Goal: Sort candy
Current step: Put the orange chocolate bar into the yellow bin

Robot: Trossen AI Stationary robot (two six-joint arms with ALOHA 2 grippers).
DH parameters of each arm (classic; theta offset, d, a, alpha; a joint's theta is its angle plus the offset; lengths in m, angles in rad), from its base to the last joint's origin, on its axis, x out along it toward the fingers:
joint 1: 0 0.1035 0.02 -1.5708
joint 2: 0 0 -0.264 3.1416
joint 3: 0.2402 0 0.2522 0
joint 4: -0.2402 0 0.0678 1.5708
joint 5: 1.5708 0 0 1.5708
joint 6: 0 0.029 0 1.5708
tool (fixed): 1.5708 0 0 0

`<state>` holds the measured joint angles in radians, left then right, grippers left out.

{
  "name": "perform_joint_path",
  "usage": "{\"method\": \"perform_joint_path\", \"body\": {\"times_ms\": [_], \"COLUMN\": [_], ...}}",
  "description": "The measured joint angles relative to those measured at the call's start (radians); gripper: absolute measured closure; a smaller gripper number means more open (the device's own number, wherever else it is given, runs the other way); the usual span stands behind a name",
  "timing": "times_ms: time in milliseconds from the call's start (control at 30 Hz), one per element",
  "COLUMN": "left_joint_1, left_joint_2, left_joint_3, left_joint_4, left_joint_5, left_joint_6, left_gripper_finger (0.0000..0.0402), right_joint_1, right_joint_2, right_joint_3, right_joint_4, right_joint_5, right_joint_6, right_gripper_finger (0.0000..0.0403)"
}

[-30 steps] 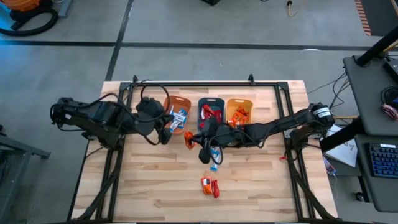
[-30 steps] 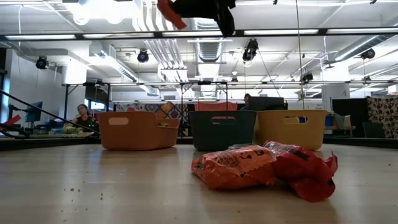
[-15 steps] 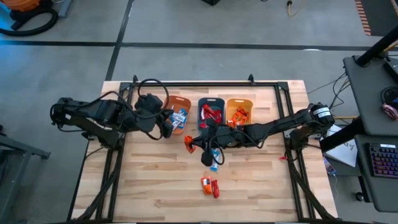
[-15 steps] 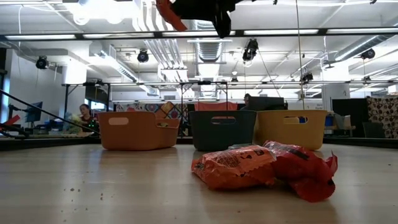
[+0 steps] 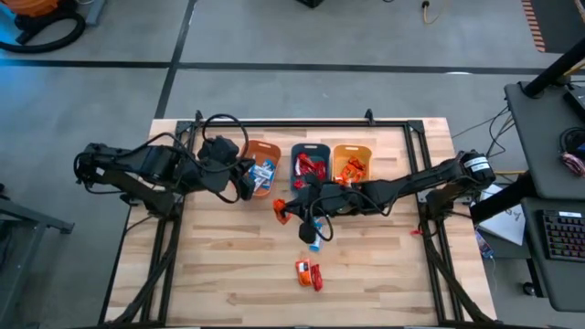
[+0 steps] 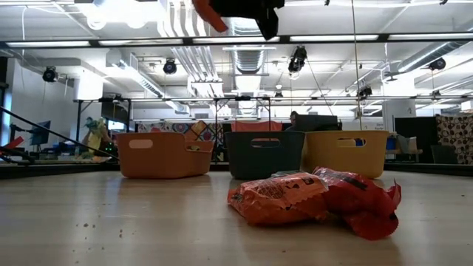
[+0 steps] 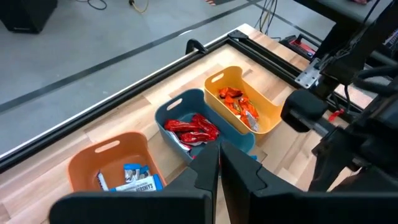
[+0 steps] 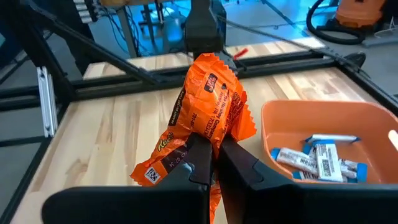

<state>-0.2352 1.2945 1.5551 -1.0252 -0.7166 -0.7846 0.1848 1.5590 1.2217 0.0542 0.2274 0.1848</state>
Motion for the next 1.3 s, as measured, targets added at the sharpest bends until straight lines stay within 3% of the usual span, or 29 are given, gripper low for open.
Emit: {"method": "perform_joint_path", "body": {"times_ms": [333, 467, 567, 633, 733, 833, 1067, 1300], "left_joint_1": [0.000, 0.000, 0.000, 0.000, 0.000, 0.000, 0.000, -0.008], "left_joint_2": [0.000, 0.000, 0.000, 0.000, 0.000, 0.004, 0.041, 0.080], "left_joint_3": [0.000, 0.000, 0.000, 0.000, 0.000, 0.000, 0.000, 0.000], "left_joint_4": [-0.003, -0.003, -0.002, -0.003, 0.000, 0.001, -0.001, -0.014], "left_joint_5": [0.000, 0.000, 0.000, 0.001, 0.001, 0.000, 0.003, 0.132], "left_joint_6": [-0.003, -0.003, -0.003, -0.003, -0.003, -0.003, 0.023, 0.024], "left_gripper_finger": [0.0402, 0.0401, 0.0402, 0.0402, 0.0402, 0.0402, 0.0402, 0.0402], "right_joint_1": [-0.034, -0.066, -0.101, -0.128, -0.178, -0.234, -0.340, -0.409], "right_joint_2": [-0.055, -0.092, -0.146, -0.197, -0.276, -0.323, -0.336, -0.334], "right_joint_3": [-0.016, -0.106, -0.206, -0.255, -0.292, -0.305, -0.312, -0.314], "right_joint_4": [-0.002, 0.113, 0.168, 0.110, -0.115, -0.358, -0.639, -0.666], "right_joint_5": [-0.023, -0.069, -0.033, 0.079, 0.250, 0.327, 0.324, 0.235], "right_joint_6": [-0.046, -0.043, 0.000, 0.047, 0.161, 0.270, 0.406, 0.472], "right_gripper_finger": [0.0394, 0.0394, 0.0394, 0.0394, 0.0394, 0.0394, 0.0383, 0.0344]}}
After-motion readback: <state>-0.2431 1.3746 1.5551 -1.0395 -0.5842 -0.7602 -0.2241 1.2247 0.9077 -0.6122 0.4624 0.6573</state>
